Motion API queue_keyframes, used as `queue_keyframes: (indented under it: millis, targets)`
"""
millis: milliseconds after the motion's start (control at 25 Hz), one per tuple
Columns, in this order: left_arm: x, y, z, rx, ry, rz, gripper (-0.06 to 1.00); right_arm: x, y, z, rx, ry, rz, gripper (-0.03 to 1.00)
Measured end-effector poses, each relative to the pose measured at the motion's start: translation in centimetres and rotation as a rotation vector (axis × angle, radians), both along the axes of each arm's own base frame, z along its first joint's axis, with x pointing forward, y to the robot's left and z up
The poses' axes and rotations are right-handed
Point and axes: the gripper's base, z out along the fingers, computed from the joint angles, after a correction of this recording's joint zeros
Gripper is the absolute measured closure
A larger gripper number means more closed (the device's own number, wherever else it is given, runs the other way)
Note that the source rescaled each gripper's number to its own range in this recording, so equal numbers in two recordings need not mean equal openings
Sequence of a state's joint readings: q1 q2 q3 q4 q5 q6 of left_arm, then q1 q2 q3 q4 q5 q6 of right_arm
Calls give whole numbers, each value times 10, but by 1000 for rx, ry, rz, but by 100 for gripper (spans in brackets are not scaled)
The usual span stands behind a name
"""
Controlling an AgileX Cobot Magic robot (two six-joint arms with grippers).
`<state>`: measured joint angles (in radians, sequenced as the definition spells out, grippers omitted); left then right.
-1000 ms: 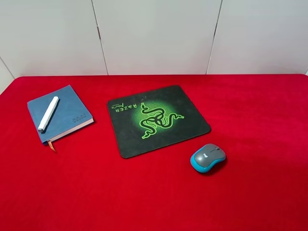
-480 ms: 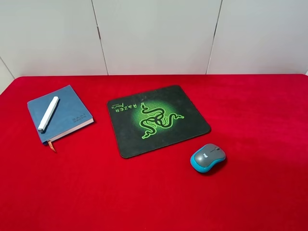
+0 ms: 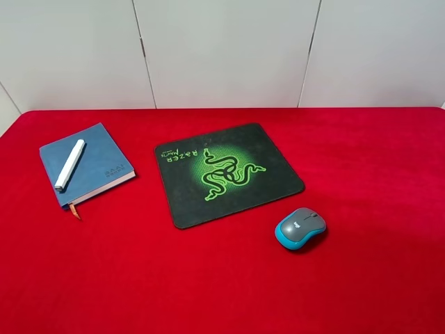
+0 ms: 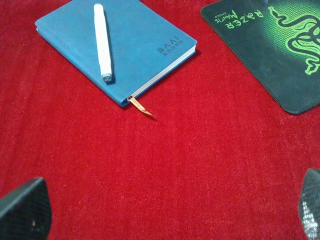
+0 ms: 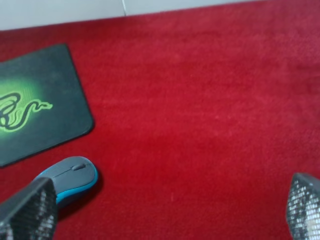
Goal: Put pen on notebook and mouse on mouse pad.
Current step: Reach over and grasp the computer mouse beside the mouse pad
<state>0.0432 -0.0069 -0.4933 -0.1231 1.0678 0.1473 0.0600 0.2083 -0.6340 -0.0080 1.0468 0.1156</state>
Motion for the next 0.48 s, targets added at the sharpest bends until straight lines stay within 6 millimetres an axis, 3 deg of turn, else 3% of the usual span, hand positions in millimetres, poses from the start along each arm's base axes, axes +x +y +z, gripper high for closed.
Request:
queue_keyframes:
  millis: [240, 480]
  targets:
    - [0, 0, 0, 0, 0, 0, -5, 55, 5, 35, 7, 156, 6, -3]
    - [0, 0, 0, 0, 0, 0, -5, 114, 14, 51, 30, 302, 60, -3]
